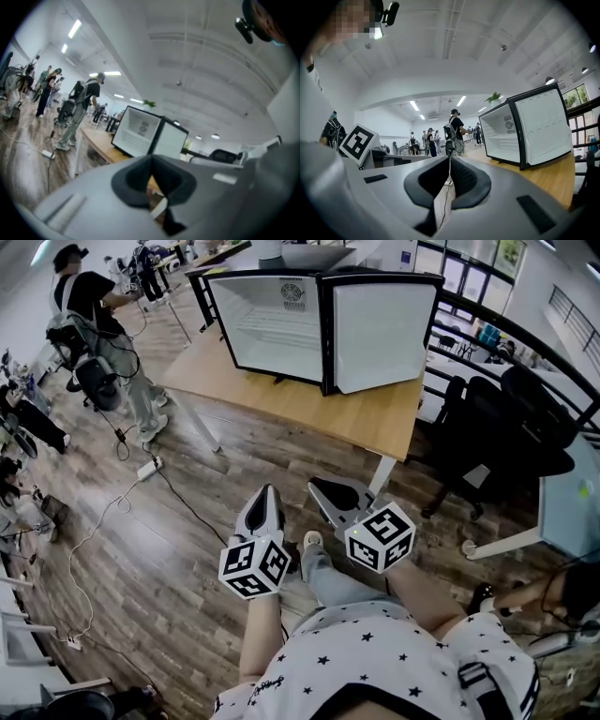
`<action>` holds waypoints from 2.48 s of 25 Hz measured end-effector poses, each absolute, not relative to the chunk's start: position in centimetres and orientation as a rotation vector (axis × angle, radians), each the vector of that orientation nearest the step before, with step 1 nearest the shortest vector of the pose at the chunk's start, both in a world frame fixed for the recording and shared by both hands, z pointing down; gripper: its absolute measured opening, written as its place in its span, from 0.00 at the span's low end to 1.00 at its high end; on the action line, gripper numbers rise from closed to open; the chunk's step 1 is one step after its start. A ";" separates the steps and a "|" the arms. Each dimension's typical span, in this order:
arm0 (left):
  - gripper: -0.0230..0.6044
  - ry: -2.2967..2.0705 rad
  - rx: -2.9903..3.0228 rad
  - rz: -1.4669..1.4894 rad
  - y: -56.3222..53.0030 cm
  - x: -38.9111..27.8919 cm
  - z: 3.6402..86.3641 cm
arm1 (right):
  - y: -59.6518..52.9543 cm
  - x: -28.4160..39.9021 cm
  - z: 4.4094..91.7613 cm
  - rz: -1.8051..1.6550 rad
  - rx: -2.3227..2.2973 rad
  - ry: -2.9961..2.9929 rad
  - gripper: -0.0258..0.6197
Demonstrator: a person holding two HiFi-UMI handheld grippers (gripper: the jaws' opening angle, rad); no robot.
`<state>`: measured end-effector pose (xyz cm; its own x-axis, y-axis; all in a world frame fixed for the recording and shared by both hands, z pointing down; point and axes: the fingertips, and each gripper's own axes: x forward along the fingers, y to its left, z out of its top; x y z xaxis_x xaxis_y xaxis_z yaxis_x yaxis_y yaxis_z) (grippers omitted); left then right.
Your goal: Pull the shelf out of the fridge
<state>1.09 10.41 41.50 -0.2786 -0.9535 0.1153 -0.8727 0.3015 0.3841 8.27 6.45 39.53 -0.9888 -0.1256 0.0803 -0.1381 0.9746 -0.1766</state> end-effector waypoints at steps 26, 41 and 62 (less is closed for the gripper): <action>0.05 -2.243 1.629 -0.361 -0.3 -14.2 41.8 | -5.4 -7.3 40.4 0.288 0.237 -3.046 0.08; 0.05 -2.191 1.668 -0.335 -8.7 -22.3 42.0 | -13.6 -15.9 39.5 0.256 0.304 -3.078 0.08; 0.05 -2.066 1.677 -0.424 -16.4 -25.4 43.2 | -19.0 -15.8 40.5 0.236 0.455 -3.056 0.08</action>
<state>-25.41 -16.36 43.22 -0.1651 -0.9756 0.1449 -0.8396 0.2161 0.4984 -15.75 -19.02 40.45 -0.9559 -0.2865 0.0650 -0.2931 0.9452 -0.1440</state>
